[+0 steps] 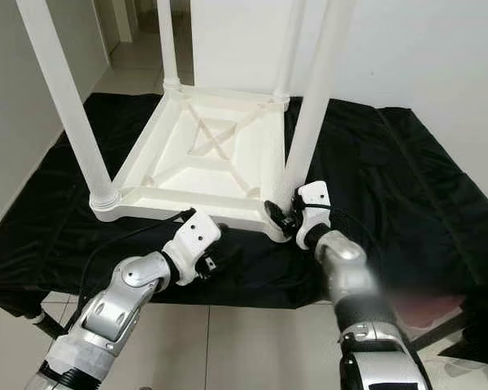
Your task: Building children table
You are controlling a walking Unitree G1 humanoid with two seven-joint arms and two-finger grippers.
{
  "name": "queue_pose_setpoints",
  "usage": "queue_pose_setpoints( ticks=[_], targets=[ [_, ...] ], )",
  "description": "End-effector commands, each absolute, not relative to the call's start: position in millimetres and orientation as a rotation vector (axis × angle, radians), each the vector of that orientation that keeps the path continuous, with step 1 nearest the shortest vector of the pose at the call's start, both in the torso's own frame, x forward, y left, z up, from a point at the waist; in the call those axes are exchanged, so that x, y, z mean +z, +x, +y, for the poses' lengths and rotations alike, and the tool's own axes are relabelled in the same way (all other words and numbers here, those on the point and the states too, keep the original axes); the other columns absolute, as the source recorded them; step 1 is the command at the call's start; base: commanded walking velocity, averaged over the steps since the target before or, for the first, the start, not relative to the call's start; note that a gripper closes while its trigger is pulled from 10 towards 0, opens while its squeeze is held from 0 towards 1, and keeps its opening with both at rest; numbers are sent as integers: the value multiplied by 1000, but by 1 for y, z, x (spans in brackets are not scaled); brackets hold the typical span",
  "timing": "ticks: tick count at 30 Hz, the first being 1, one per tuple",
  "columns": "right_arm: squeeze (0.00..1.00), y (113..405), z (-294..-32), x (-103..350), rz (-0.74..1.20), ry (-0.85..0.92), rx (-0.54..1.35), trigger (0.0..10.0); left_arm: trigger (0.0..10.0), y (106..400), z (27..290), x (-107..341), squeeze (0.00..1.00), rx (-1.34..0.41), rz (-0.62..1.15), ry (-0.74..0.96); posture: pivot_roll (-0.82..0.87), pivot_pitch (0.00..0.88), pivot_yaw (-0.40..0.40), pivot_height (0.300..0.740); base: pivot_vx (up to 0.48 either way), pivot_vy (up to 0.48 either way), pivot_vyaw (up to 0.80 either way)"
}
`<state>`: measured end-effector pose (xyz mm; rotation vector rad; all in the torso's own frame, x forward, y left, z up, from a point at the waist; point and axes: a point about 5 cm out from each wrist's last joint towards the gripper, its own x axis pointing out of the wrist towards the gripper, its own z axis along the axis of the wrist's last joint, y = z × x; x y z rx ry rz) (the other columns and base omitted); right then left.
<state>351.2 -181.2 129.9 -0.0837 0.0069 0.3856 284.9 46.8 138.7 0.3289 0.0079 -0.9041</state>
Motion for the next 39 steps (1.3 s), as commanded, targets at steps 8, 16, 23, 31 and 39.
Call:
queue_pose_setpoints(
  ticks=[8,16,23,31,39],
  targets=[
    [0,339,-176,118,38,4,97,10000,10000,286,48,139,0,-835,1,333,2,20,-44,740,0,0,0],
    [0,320,-158,115,37,76,-236,10000,10000,285,49,138,0,-830,5,327,7,26,-49,740,0,0,0],
    [0,316,-143,121,30,117,-312,10000,10000,285,49,139,0,-827,5,328,10,32,-47,740,0,0,0],
    [0,316,-144,126,26,112,-293,10000,10000,286,49,139,0,-823,5,329,11,32,-49,740,0,0,0],
    [1000,320,-149,137,-42,124,-155,10000,10000,287,48,140,0,-819,2,325,4,39,-53,740,0,0,0]
  ],
)
